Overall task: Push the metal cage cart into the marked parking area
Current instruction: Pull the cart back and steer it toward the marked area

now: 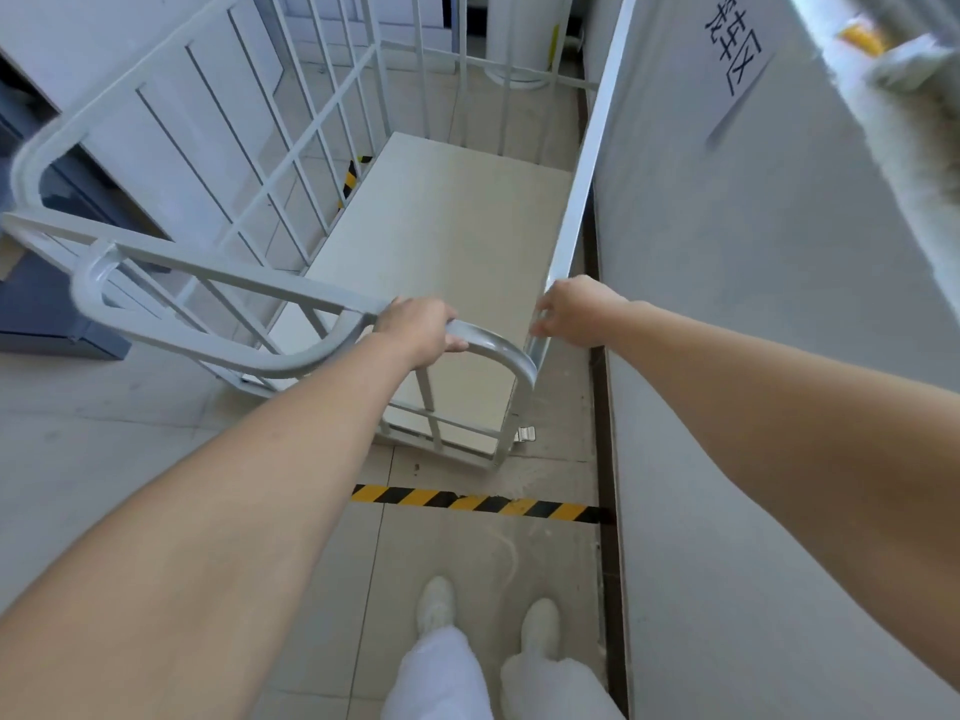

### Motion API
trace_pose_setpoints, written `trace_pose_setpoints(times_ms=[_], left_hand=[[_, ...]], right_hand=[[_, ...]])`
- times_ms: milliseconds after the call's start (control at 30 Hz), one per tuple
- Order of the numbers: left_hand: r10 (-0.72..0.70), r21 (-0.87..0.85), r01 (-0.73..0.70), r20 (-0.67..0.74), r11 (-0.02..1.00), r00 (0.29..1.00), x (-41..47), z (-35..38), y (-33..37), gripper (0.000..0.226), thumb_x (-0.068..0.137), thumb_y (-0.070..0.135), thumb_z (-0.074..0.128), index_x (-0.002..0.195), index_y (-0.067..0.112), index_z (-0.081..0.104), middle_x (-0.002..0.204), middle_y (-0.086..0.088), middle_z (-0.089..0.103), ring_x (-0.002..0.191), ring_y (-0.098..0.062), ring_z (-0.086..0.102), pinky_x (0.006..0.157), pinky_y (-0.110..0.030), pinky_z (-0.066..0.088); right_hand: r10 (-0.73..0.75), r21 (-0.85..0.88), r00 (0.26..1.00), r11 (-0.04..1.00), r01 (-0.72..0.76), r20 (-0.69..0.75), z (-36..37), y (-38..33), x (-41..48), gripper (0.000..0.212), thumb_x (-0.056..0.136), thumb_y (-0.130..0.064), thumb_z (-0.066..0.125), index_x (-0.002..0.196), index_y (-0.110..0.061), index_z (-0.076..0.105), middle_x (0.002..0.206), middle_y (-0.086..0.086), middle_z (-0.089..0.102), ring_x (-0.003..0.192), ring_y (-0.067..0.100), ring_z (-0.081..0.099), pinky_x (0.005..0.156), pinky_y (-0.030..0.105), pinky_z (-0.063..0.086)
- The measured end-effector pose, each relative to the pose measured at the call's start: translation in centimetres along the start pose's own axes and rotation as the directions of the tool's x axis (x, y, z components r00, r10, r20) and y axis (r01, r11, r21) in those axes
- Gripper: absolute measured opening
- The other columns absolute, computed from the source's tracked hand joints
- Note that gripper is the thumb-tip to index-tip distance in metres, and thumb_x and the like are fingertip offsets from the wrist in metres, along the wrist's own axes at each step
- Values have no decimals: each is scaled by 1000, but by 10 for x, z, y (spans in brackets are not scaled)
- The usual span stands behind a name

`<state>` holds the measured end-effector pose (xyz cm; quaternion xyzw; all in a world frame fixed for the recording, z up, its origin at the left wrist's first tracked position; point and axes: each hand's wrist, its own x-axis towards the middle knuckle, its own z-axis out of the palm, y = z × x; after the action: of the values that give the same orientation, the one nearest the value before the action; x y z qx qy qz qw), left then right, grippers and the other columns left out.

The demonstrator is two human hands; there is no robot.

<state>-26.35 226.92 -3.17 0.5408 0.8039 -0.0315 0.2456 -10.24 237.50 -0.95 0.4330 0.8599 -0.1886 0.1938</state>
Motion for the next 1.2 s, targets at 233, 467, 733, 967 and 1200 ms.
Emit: trace_pose_setpoints(times_ms=[233, 467, 733, 967, 1200], left_hand=[[-66, -96, 71, 48, 993, 997, 19, -4, -3, 43, 80, 38, 73, 112, 11, 69, 108, -9, 70, 102, -29, 62, 86, -34, 48], [-32, 5, 31, 87, 999, 996, 30, -13, -2, 38, 73, 45, 77, 94, 13, 75, 90, -11, 72, 92, -29, 66, 70, -29, 46], [-25, 59, 19, 106, 998, 994, 28, -15, 16, 39, 73, 44, 77, 93, 11, 75, 78, -8, 62, 76, -26, 57, 66, -26, 42], [19, 82, -27, 88, 996, 996, 26, -13, 39, 37, 76, 48, 73, 90, 14, 74, 60, 1, 49, 79, -26, 56, 65, -27, 38], [41, 8, -42, 84, 999, 996, 31, -12, 53, 45, 78, 40, 74, 115, 16, 69, 105, -6, 68, 106, -27, 62, 81, -30, 48]], right_hand=[[-169, -111, 984, 980, 162, -54, 9, 2, 17, 55, 92, -44, 54, 133, -9, 51, 143, 13, 43, 142, 28, 24, 113, 40, 25], [-113, -76, 990, 990, 119, 83, 15, -11, 33, 60, 90, -46, 58, 133, -4, 52, 133, 13, 55, 124, 29, 49, 102, 39, 44], [-64, -59, 991, 996, 71, 118, 6, -6, 24, 57, 87, -45, 62, 131, -9, 56, 131, 10, 59, 121, 29, 53, 102, 39, 45], [29, -23, 985, 999, -25, 169, 9, -3, 27, 61, 82, -59, 59, 120, -11, 64, 119, 8, 64, 110, 27, 58, 98, 41, 47], [45, -126, 982, 992, -22, 182, -1, 1, 31, 53, 84, -54, 60, 107, -6, 66, 89, 6, 63, 80, 25, 56, 76, 34, 49]])
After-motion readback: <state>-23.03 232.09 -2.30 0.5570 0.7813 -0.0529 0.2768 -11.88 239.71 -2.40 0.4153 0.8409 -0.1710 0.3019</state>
